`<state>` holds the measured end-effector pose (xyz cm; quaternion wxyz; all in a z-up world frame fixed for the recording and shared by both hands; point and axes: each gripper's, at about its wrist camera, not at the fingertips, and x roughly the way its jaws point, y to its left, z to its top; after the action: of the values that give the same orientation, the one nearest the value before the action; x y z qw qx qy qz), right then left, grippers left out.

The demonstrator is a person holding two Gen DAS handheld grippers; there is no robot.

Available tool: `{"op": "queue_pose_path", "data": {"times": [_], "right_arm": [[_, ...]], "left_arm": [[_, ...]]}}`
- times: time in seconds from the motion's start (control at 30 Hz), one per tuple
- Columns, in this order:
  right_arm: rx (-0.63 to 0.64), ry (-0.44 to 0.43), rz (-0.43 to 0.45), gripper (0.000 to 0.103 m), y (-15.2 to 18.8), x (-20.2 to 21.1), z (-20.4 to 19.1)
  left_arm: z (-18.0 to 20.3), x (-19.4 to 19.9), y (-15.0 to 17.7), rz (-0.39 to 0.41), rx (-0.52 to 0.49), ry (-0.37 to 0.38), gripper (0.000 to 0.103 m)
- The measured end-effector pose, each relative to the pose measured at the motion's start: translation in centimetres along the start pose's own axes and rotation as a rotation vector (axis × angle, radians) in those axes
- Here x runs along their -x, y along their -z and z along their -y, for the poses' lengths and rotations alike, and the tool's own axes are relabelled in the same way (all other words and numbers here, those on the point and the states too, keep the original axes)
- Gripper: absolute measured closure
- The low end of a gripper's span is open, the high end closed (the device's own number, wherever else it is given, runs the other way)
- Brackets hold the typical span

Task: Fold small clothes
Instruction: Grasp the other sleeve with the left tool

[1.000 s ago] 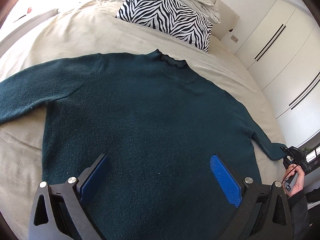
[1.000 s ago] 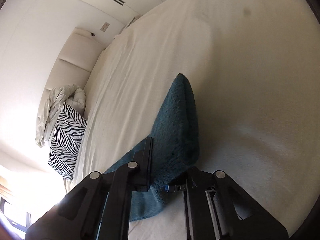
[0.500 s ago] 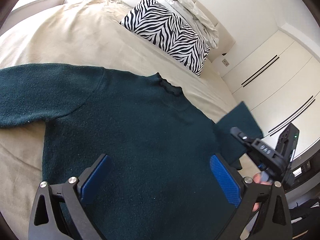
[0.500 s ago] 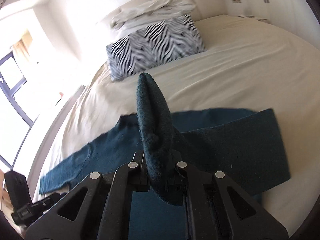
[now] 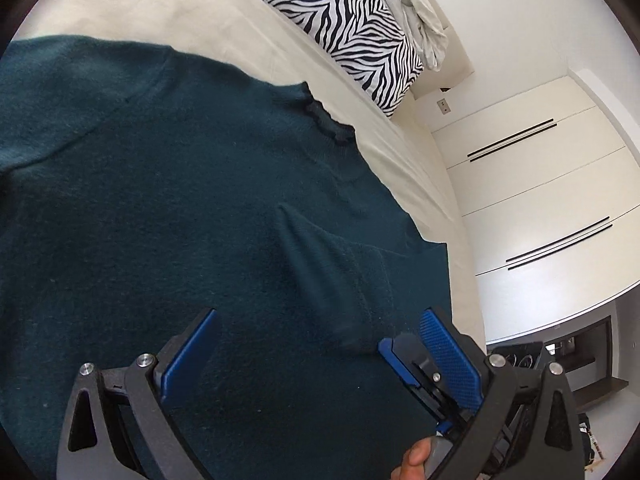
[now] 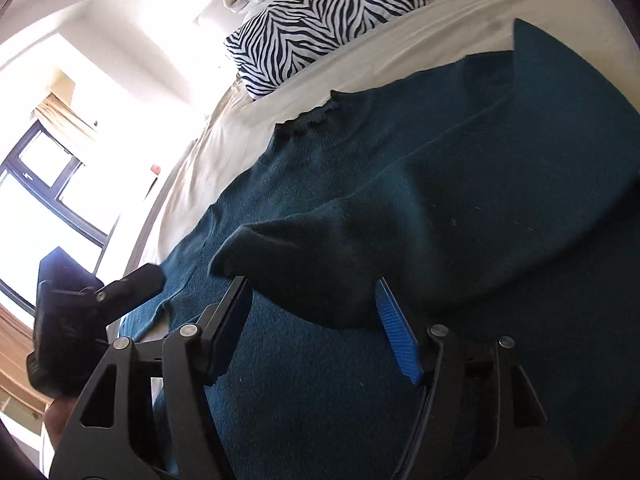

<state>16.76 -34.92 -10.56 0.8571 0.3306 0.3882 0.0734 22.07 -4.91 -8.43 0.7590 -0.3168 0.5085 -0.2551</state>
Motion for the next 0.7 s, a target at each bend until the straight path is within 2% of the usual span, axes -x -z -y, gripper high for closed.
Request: {"op": "queue_pose_path", "data": {"times": [0.17, 0.27, 0.3, 0.33, 0.37, 0.43, 0.47, 0.57, 0.7], "right_arm": [[-0.138, -0.079, 0.033, 0.040, 1.8, 3.1, 4.8], [-0.169, -0.113, 0.051, 0.040, 1.8, 3.4, 6.0], [-0.180, -0.122, 0.056, 0.040, 1.8, 3.7, 6.4], [-0.187, -0.127, 0.061, 0.040, 1.9, 4.1, 6.6], [-0.199, -0.131, 0.069, 0.040, 1.8, 4.3, 6.9], [-0.221, -0.144, 0.093, 0.040, 1.9, 5.3, 7.7], [-0.235, -0.152, 0.106, 0.040, 1.8, 5.7, 8.1], [-0.273, -0.159, 0.130, 0.040, 1.7, 7.4, 9.5], [-0.362, -0.182, 0.172, 0.040, 0.8, 9.1, 11.8]], "left_arm": [[0.2, -3.3, -0.4, -0.068, 0.036, -0.006, 0.002], [0.6, -3.8, -0.7, -0.052, 0.019, -0.013, 0.005], [0.6, -3.9, -0.6, -0.053, 0.012, -0.018, 0.015], [0.7, -4.2, -0.7, -0.059, 0.009, -0.024, 0.032], [0.7, -4.6, -0.8, -0.074, 0.009, -0.037, 0.042], [0.6, -5.2, -1.1, -0.100, 0.010, -0.057, 0.086], [0.5, -5.2, -1.2, -0.105, 0.006, -0.062, 0.094], [1.1, -4.4, -2.1, -0.073, -0.035, -0.063, 0.094], [1.4, -1.8, -4.2, 0.033, -0.071, -0.081, 0.094]]}}
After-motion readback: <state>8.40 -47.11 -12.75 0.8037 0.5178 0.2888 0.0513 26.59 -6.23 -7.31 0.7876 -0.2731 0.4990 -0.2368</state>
